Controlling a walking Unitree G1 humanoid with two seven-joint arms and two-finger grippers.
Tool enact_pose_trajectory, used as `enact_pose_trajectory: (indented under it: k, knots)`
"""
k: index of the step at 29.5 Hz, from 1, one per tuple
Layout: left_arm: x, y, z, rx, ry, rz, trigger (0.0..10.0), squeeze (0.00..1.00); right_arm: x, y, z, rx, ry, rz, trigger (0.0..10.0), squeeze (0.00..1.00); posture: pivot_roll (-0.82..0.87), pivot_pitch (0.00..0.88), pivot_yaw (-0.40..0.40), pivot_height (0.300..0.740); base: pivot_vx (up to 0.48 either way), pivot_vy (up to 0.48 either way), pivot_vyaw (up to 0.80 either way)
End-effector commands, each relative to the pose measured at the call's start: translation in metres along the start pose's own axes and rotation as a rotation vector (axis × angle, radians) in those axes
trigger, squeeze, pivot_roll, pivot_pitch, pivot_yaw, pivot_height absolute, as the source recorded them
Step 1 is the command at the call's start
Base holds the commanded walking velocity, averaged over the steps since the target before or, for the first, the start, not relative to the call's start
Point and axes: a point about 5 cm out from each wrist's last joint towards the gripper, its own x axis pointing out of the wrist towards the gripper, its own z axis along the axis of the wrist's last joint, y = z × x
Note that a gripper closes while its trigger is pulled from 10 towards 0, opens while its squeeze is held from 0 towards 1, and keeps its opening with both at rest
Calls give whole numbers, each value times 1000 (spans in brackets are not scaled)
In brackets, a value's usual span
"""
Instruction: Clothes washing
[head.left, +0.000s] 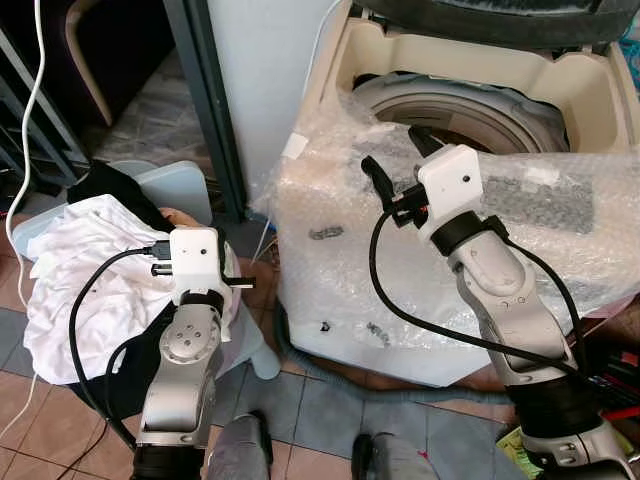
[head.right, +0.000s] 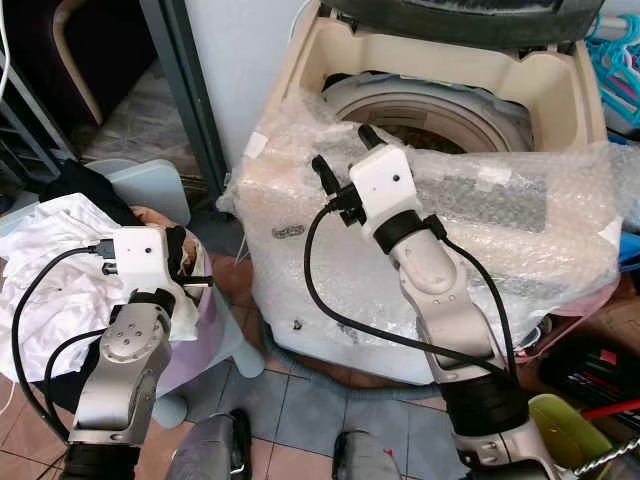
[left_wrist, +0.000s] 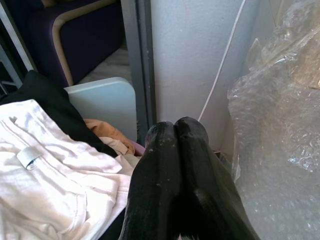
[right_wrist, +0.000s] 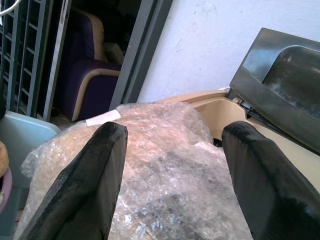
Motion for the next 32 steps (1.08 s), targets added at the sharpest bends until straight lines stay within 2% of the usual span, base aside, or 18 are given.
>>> enact_pose_trajectory:
  k: [1,4,7,9,10,11,13,17,20,23,24,28,32]
  knots:
    - [-3,5,-1,1,4,37,10000,0,-3,3,11,-5,-64,-45,10000,0,4,69,32,728,0,0,800]
    - [-2,4,-5,-6,18,34,10000,0,2,-7,4,-73,-48,-145,10000,0,-2,67,45,728,0,0,800]
    - [1,1,-3,-4,11,23,10000,0,5,-22,0,-49,-22,-214,10000,0,0,70,48,728,0,0,800]
    - [4,0,1,-20,-8,-6,10000,0,6,-26,-4,-69,-12,-217,10000,0,2,70,50,728,0,0,800]
    - [6,0,3,-19,-17,-6,10000,388,6,-26,-6,-73,-7,-216,10000,0,8,71,52,728,0,0,800]
    - [7,-1,6,-27,-27,-19,10000,1000,6,-27,-8,-65,1,-219,10000,0,12,71,53,728,0,0,800]
    - [11,-3,13,-44,-57,-73,10000,1000,6,-27,-15,-42,30,-231,10000,0,26,81,63,728,0,0,800]
    - [15,3,20,-19,-70,-11,10000,1000,6,-18,-22,-17,56,-235,10000,0,53,98,57,728,0,0,800]
    - [11,1,25,-19,-81,-8,10000,1000,5,-11,-24,10,64,-244,10000,0,53,117,50,728,0,0,800]
    - [5,1,17,-13,-64,-32,10000,1000,3,-2,-25,41,75,-233,10000,0,49,128,40,728,0,0,800]
    - [5,6,11,-17,-35,-15,10000,1000,1,3,-26,45,83,-213,10000,0,45,130,39,728,0,0,800]
    - [4,11,8,-30,-21,-19,10000,1000,-6,7,-31,59,104,-200,10000,0,51,136,32,728,0,0,800]
    - [-5,13,-3,-39,30,-17,10000,1000,-18,12,-43,77,162,-190,10000,0,47,116,18,728,0,0,800]
